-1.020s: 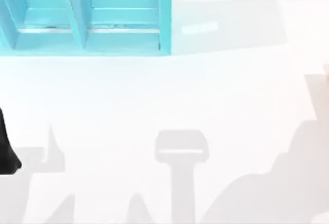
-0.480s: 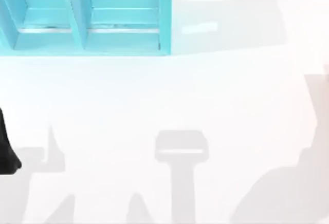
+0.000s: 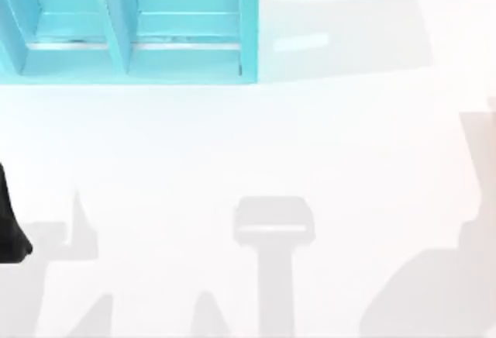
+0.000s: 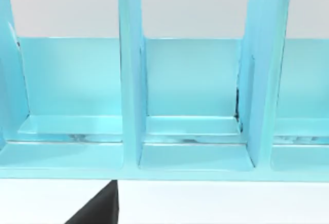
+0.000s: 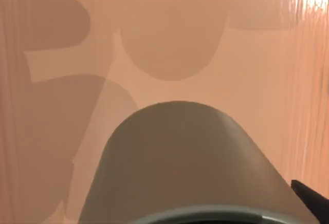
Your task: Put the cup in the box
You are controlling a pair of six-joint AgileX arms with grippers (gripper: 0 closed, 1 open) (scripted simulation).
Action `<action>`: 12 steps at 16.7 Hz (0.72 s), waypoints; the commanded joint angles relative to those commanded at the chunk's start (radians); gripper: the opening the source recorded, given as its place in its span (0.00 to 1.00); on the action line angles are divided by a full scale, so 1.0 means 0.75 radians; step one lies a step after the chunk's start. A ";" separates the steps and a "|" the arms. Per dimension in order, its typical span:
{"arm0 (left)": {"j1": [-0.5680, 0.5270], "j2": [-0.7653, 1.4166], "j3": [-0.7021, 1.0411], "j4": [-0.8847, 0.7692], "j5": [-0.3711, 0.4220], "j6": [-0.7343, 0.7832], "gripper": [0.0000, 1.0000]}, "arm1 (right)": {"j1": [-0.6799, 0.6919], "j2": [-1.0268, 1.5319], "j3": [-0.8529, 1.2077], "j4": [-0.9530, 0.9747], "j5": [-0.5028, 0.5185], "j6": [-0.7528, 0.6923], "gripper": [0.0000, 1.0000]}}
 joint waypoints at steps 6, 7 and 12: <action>0.000 0.000 0.000 0.000 0.000 0.000 1.00 | 0.000 0.000 0.000 0.000 0.000 0.000 0.60; 0.000 0.000 0.000 0.000 0.000 0.000 1.00 | 0.000 0.000 0.000 0.000 0.000 0.000 0.68; 0.000 0.000 0.000 0.000 0.000 0.000 1.00 | 0.000 0.000 0.000 0.000 0.000 0.000 1.00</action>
